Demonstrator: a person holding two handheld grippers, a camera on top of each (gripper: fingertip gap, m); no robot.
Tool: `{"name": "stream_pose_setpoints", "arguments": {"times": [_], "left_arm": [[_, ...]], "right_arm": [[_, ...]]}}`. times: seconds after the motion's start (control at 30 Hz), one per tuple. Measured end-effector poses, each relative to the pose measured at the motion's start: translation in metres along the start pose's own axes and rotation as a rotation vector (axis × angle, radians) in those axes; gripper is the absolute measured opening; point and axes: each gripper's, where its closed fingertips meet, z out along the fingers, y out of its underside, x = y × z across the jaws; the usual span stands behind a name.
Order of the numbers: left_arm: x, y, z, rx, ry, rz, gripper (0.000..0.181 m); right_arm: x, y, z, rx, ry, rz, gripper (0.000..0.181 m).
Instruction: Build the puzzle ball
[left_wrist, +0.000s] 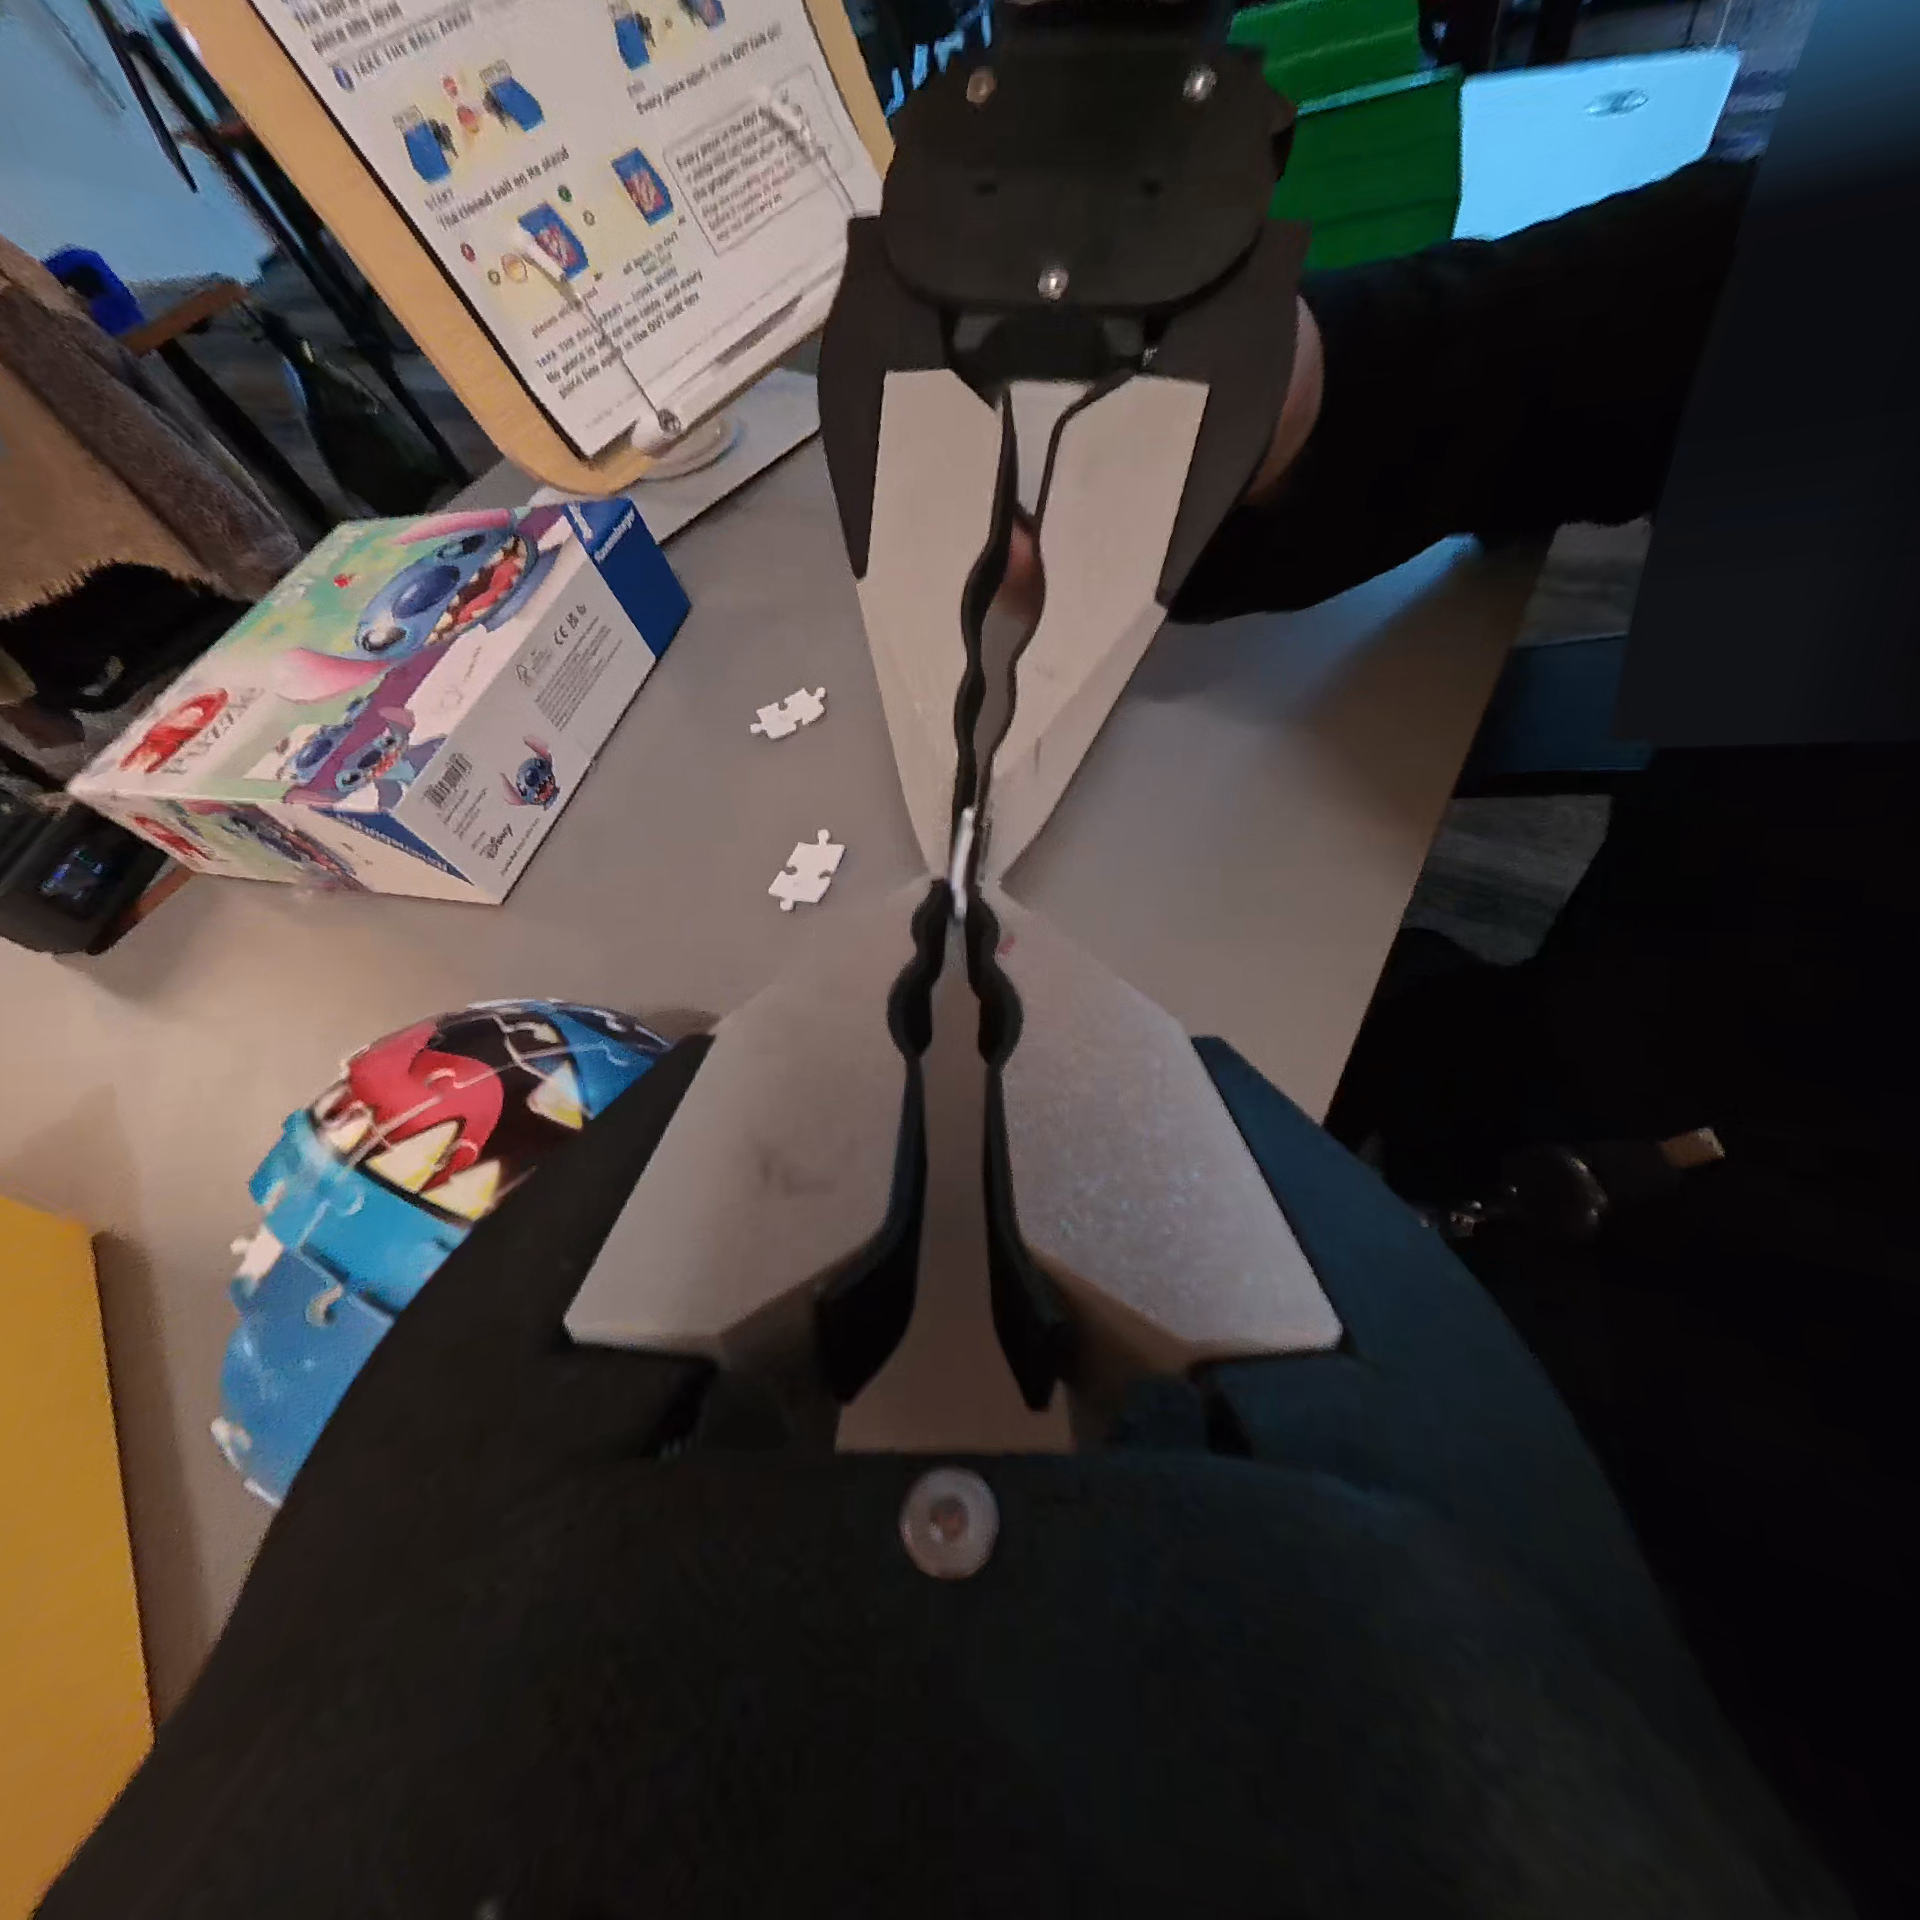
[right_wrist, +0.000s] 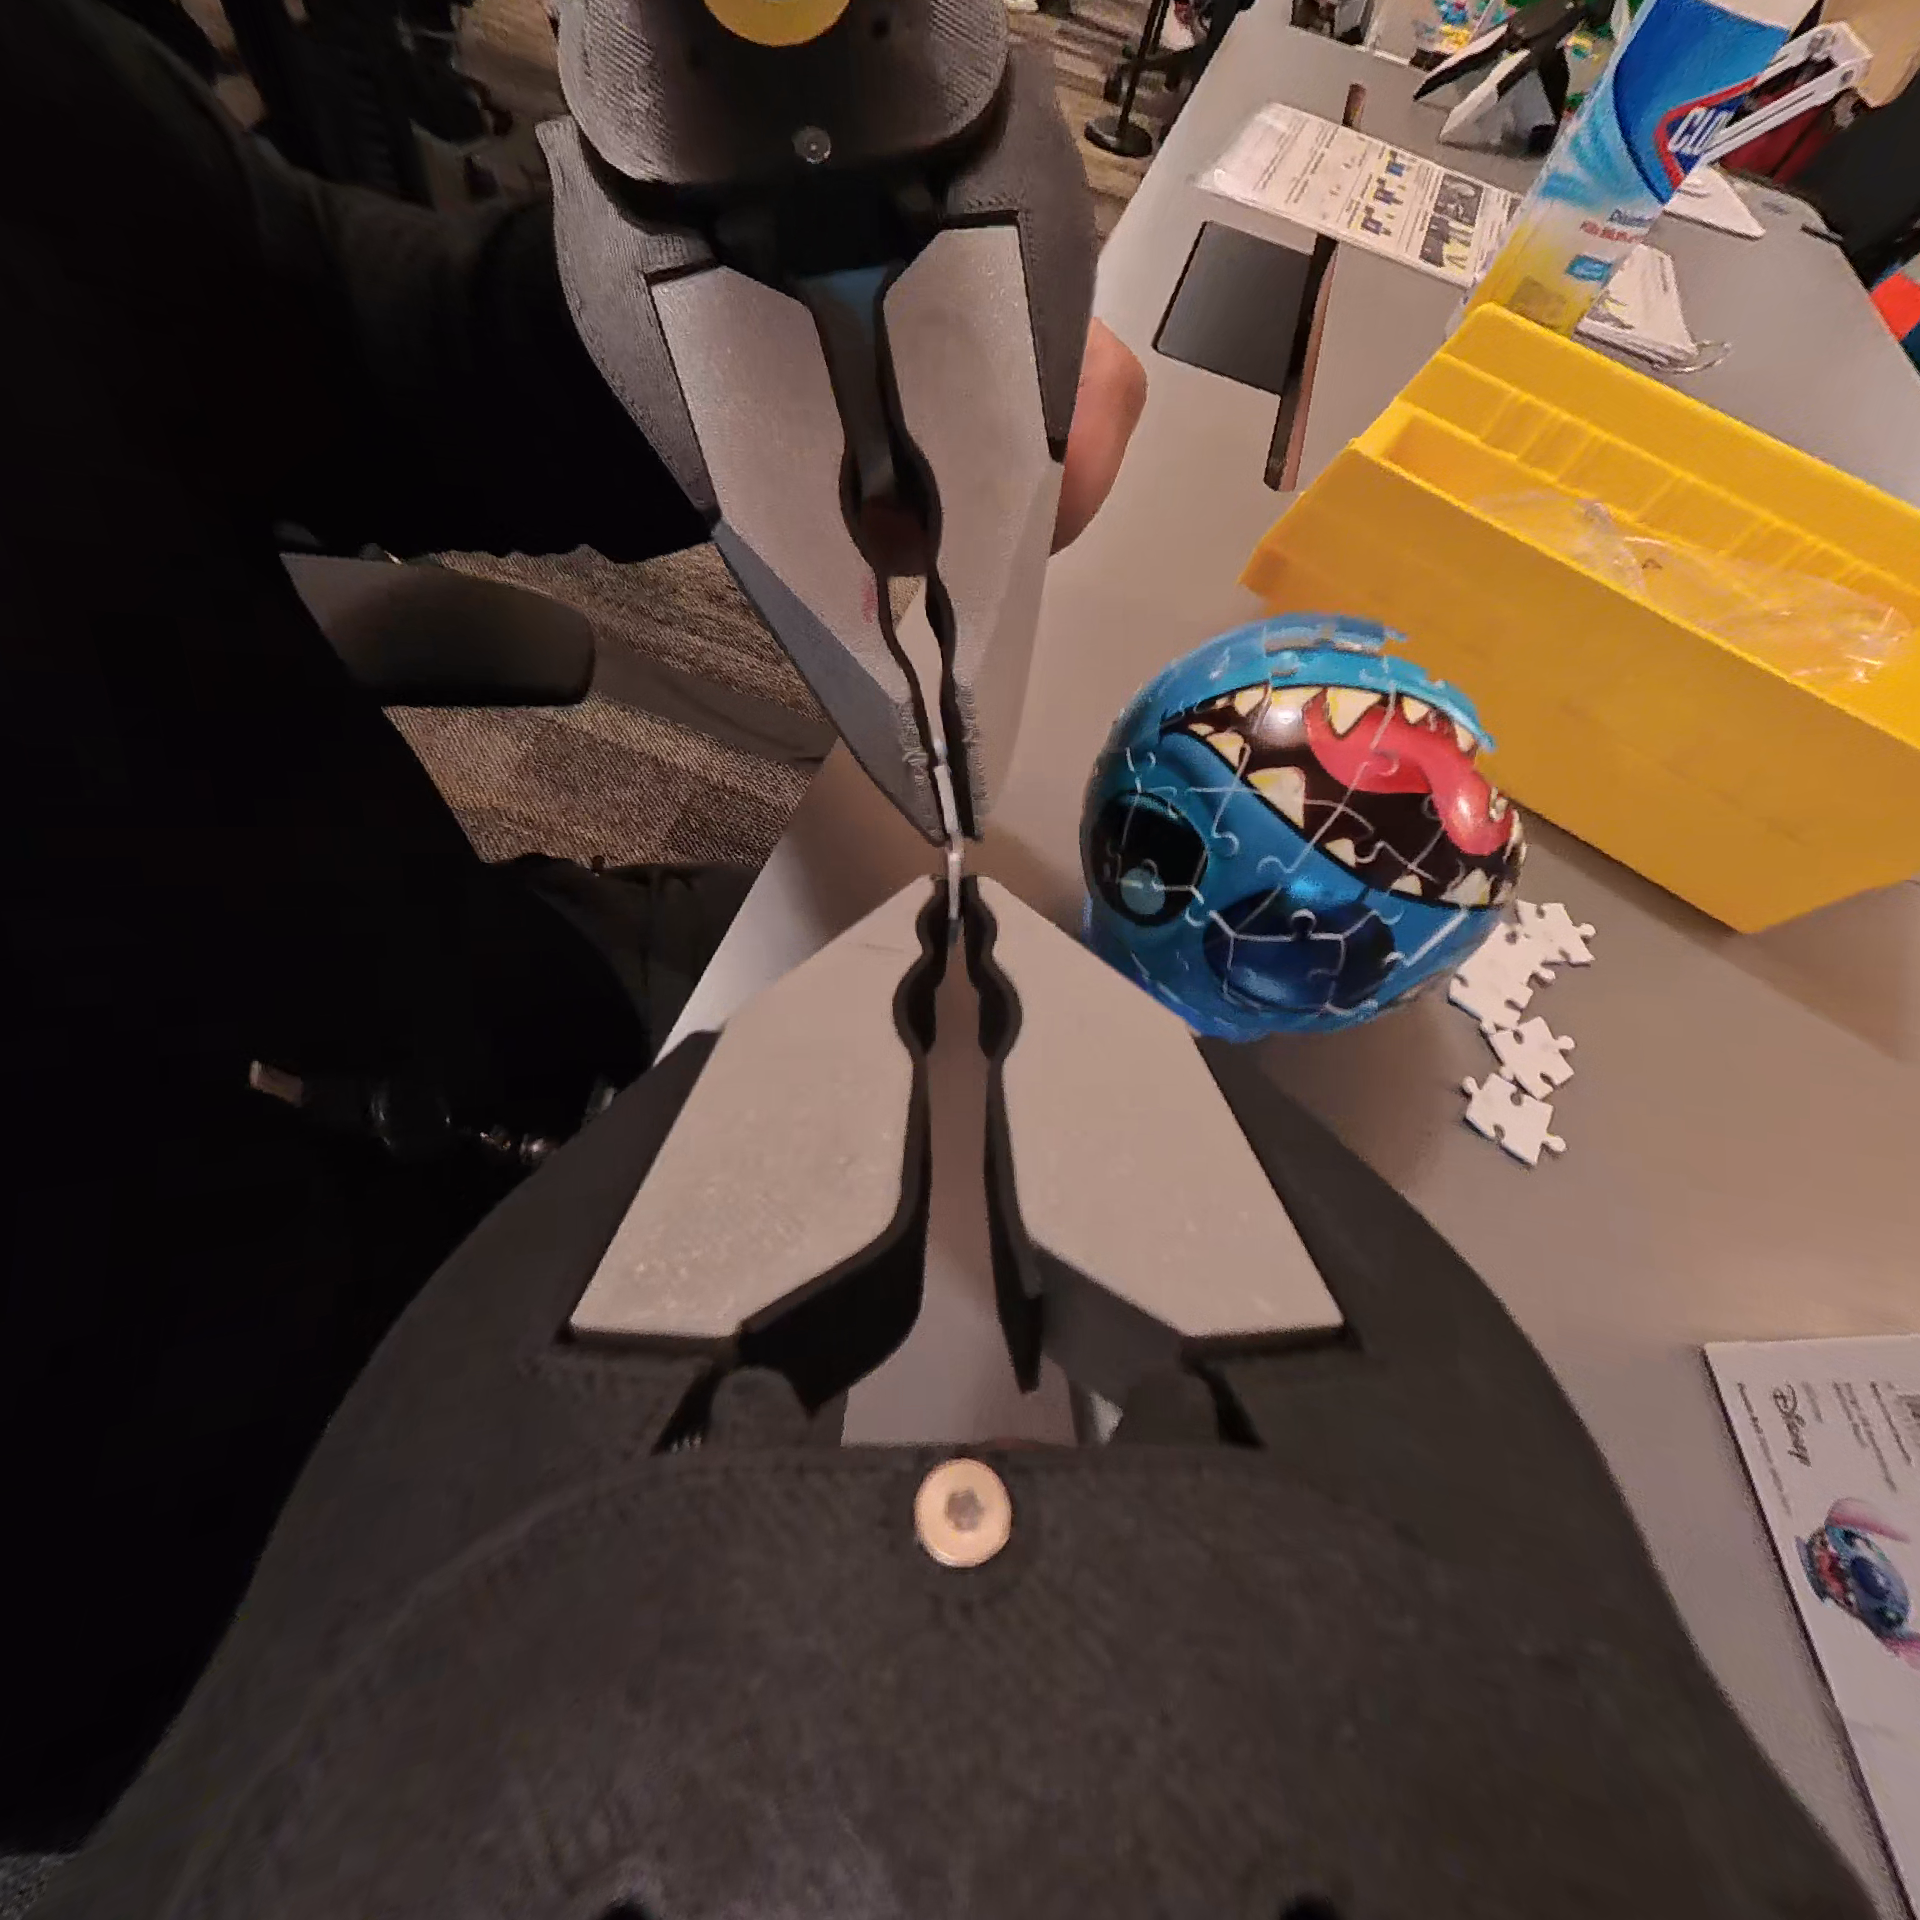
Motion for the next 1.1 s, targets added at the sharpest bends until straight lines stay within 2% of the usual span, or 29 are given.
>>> {"name": "stream_pose_setpoints", "arguments": {"times": [0.07, 0.17, 0.27, 0.4, 0.43, 0.57, 0.7, 0.77, 0.83, 0.9, 1.0, 1.1], "left_arm": [[-0.002, 0.010, -0.001, -0.058, -0.032, 0.001, 0.009], [-0.008, 0.022, -0.018, -0.095, -0.083, -0.028, 0.020], [-0.018, 0.028, -0.044, -0.065, -0.121, -0.114, 0.030], [-0.046, 0.046, -0.078, -0.017, -0.192, -0.290, 0.041], [-0.050, 0.052, -0.084, -0.010, -0.187, -0.330, 0.045], [-0.066, 0.080, -0.094, -0.025, -0.205, -0.412, 0.052], [-0.075, 0.101, -0.092, -0.041, -0.176, -0.452, 0.057], [-0.080, 0.106, -0.090, -0.038, -0.158, -0.444, 0.061], [-0.090, 0.112, -0.086, -0.037, -0.154, -0.468, 0.062], [-0.096, 0.114, -0.081, -0.014, -0.111, -0.526, 0.063], [-0.094, 0.107, -0.071, 0.047, 0.021, -0.629, 0.072], [-0.099, 0.106, -0.064, 0.077, 0.061, -0.688, 0.082]], "right_arm": [[0.007, 0.018, -0.005, -0.044, 0.045, -0.011, 0.000], [0.035, 0.074, -0.017, -0.190, 0.173, -0.038, 0.000], [0.052, 0.131, -0.023, -0.318, 0.231, -0.123, 0.000], [0.053, 0.165, -0.021, -0.381, 0.178, -0.167, 0.000], [0.052, 0.168, -0.022, -0.396, 0.176, -0.197, 0.007], [0.048, 0.168, -0.029, -0.397, 0.162, -0.244, 0.014], [0.051, 0.161, -0.040, -0.345, 0.162, -0.090, 0.027], [0.055, 0.143, -0.039, -0.272, 0.169, 0.077, 0.034], [0.050, 0.115, -0.027, -0.171, 0.112, 0.313, 0.054], [0.038, 0.087, -0.008, -0.078, -0.015, 0.497, 0.080], [0.045, 0.063, 0.015, -0.005, -0.056, 0.640, 0.086], [0.063, 0.056, 0.030, 0.004, -0.064, 0.738, 0.088]]}}
